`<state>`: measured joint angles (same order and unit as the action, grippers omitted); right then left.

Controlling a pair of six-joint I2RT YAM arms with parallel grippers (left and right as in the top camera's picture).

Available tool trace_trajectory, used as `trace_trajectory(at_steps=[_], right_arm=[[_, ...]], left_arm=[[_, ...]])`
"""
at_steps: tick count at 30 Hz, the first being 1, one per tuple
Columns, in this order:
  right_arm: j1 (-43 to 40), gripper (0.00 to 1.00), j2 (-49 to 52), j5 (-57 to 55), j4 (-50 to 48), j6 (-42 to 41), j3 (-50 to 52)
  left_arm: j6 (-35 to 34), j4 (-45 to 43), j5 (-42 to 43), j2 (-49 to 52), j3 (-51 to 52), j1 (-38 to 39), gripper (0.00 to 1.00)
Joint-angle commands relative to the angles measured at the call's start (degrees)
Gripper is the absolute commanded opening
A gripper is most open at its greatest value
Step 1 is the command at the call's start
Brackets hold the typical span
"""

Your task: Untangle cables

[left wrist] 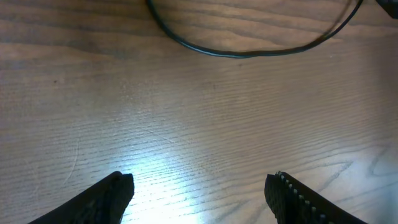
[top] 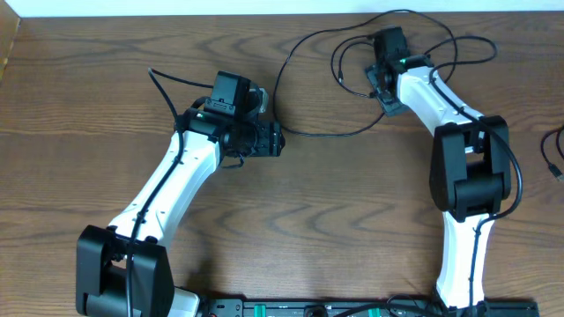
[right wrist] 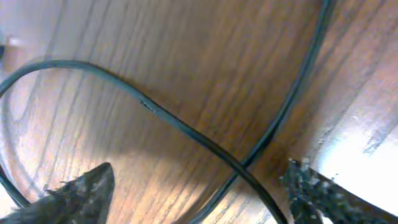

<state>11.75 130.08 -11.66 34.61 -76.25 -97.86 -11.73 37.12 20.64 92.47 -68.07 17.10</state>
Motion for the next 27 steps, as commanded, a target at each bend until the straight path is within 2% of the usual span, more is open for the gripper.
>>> trace_trajectory(at_steps=[1, 4, 5, 8, 10, 12, 13, 14, 17, 27], right_arm=[[-0.1, 0.70, 2.3, 0.7, -0.6, -3.5, 6.7], [-0.1, 0.41, 2.3, 0.7, -1.1, -3.4, 10.4], [-0.1, 0.36, 2.3, 0.7, -0.9, -3.4, 11.0], [-0.1, 0.24, 2.3, 0.7, 1.1, -3.4, 12.5], [-0.1, 0.23, 2.3, 0.7, 3.5, -3.3, 12.6], [-0.1, 0.20, 2.3, 0.7, 5.3, 0.9, 12.6], [-0.1, 0.13, 2.3, 0.7, 5.5, 3.4, 12.6], [-0.1, 0.02, 2.3, 0.7, 5.6, 6.5, 12.6], [-0.3, 0.01, 2.3, 0.7, 6.9, 13.2, 12.6], [-1.6, 0.01, 2.2, 0.4, 8.8, 13.6, 12.6]], left_arm=[[1.0, 0.2, -0.3, -0.5, -0.4, 0.1, 0.73], [1.0, 0.2, -0.3, -0.5, -0.4, 0.1, 0.73], [1.0, 0.2, -0.3, -0.5, -0.4, 0.1, 0.73], [1.0, 0.2, -0.3, -0.5, -0.4, 0.1, 0.73], [1.0, 0.2, -0.3, -0.5, -0.4, 0.1, 0.73], [1.0, 0.1, -0.3, -0.5, -0.4, 0.1, 0.73], [1.0, 0.1, -0.3, -0.5, -0.4, 0.1, 0.73], [1.0, 0.2, -0.3, -0.5, -0.4, 0.1, 0.73], [1.0, 0.1, -0.3, -0.5, -0.4, 0.1, 0.73], [1.0, 0.1, -0.3, -0.5, -0.4, 0.1, 0.73]])
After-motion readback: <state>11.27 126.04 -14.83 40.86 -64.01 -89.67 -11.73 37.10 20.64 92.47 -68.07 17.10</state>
